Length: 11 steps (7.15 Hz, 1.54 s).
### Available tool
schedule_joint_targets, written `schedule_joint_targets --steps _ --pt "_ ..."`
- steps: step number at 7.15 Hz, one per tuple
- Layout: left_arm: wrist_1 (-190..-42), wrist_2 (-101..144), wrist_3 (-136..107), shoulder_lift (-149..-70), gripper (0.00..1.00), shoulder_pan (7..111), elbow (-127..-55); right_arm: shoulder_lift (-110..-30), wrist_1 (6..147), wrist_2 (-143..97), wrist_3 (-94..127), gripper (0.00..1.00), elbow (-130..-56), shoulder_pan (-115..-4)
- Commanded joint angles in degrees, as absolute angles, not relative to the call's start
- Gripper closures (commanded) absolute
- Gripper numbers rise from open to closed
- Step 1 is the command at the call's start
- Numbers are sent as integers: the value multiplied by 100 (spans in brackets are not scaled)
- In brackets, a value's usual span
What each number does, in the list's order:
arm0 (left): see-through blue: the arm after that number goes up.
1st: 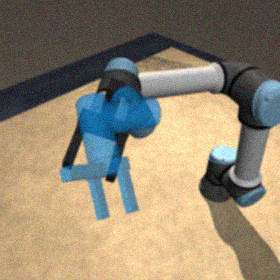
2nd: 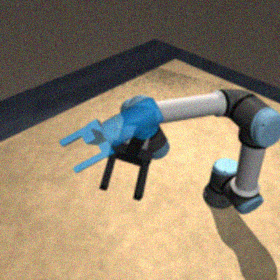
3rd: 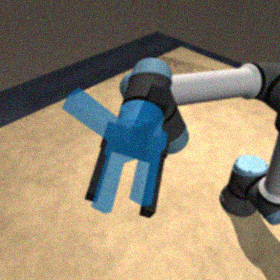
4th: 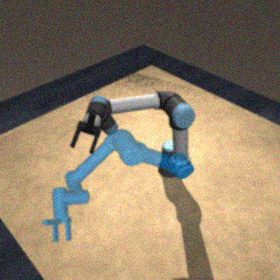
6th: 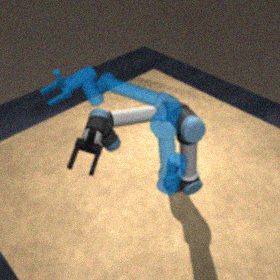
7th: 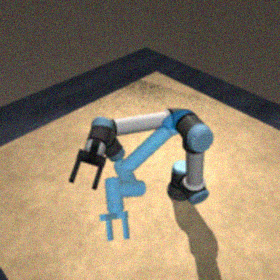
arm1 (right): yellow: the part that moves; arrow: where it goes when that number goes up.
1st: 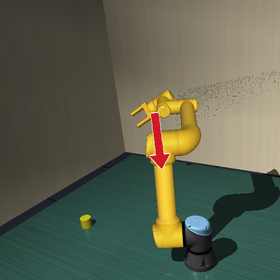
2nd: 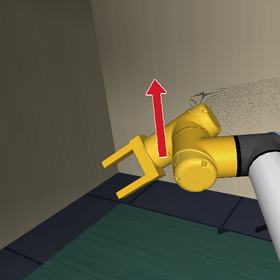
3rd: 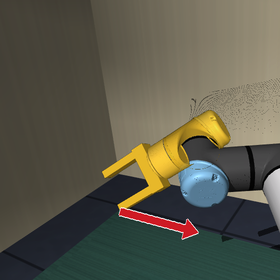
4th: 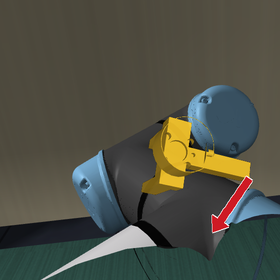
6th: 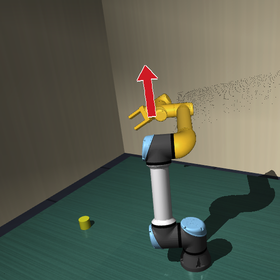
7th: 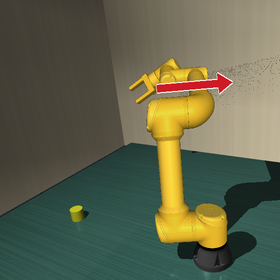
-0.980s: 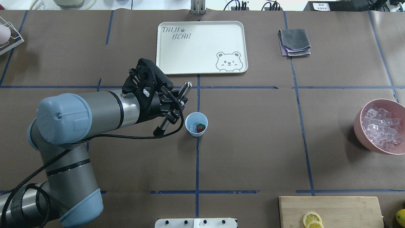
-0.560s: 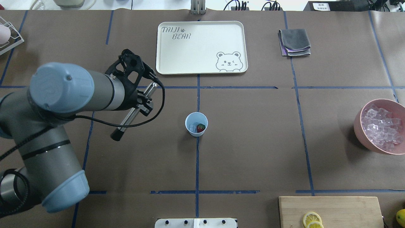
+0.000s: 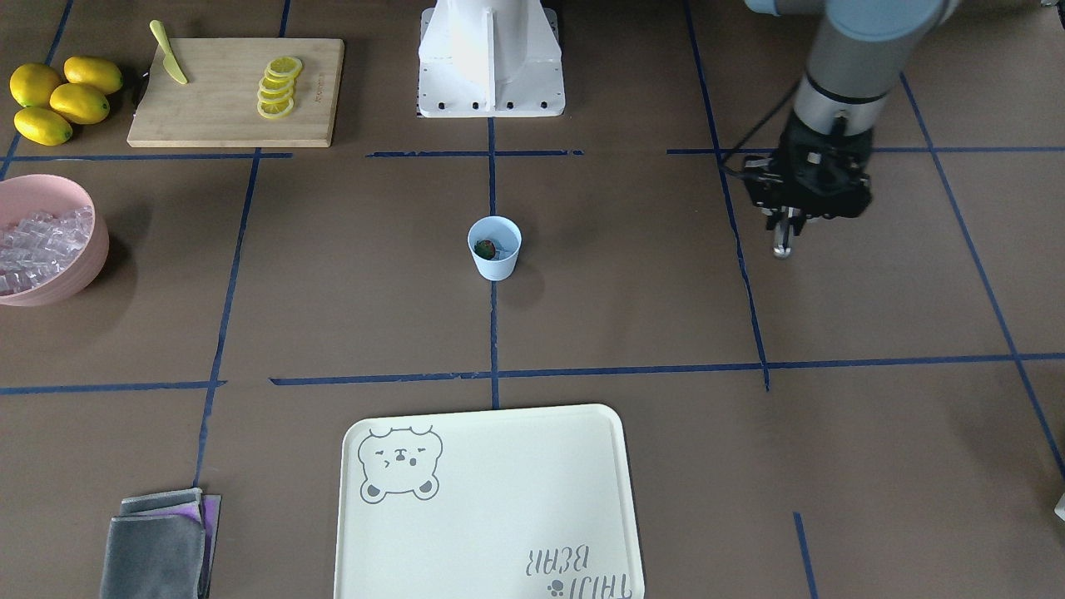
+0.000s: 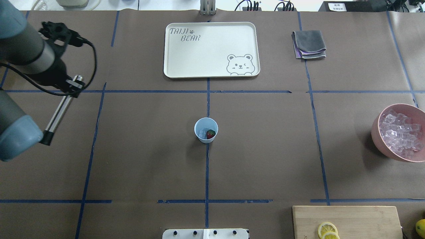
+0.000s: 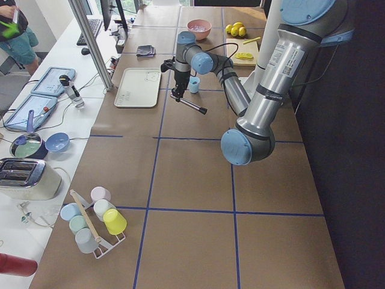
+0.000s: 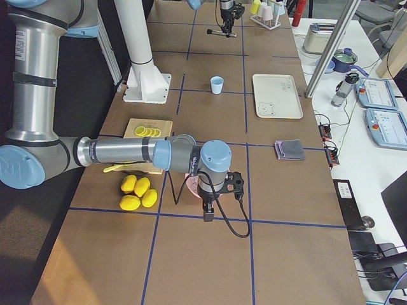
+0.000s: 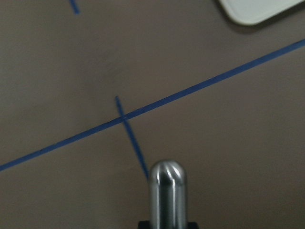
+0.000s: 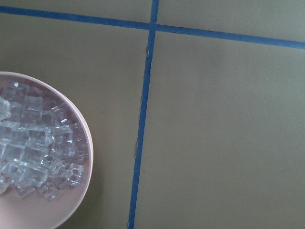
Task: Mash ice and strawberries in cup
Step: 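Carry the muddler back and stand it upright at its spot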
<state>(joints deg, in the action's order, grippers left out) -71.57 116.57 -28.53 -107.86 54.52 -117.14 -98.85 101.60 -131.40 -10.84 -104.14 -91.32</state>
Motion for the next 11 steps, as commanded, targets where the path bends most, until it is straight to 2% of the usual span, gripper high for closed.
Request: schedule_joint_targets --steps 1,2,3,5,7,8,11 --pt "-7189 11865 -2813 -9778 98 6125 -11663 -9879 10160 -13140 -1081 0 -10424 -9132" --pt "-7581 11857 -2786 -9512 98 6135 -11498 -9879 10160 -13140 -1081 0 -10450 -9132" --pt "-8516 11865 -2560 -9136 98 6291 -11009 -9879 10151 -13131 -1081 1 -10459 -9132" --pt "-9926 11874 -2627 -9009 98 6363 -9902 -9888 10160 -13131 -1081 0 -10520 -9132" --pt "-10640 11874 -2663 -9009 98 6346 -9144 -9888 10160 -13131 -1081 0 -10564 -9132" --pt "-10713 11874 -2663 -9052 98 6320 -8871 -9896 10160 -13122 -1081 0 -10608 -9132" --pt "-10714 11874 -2663 -9105 94 6302 -8649 -9905 10160 -13104 -1081 1 -10661 -9141"
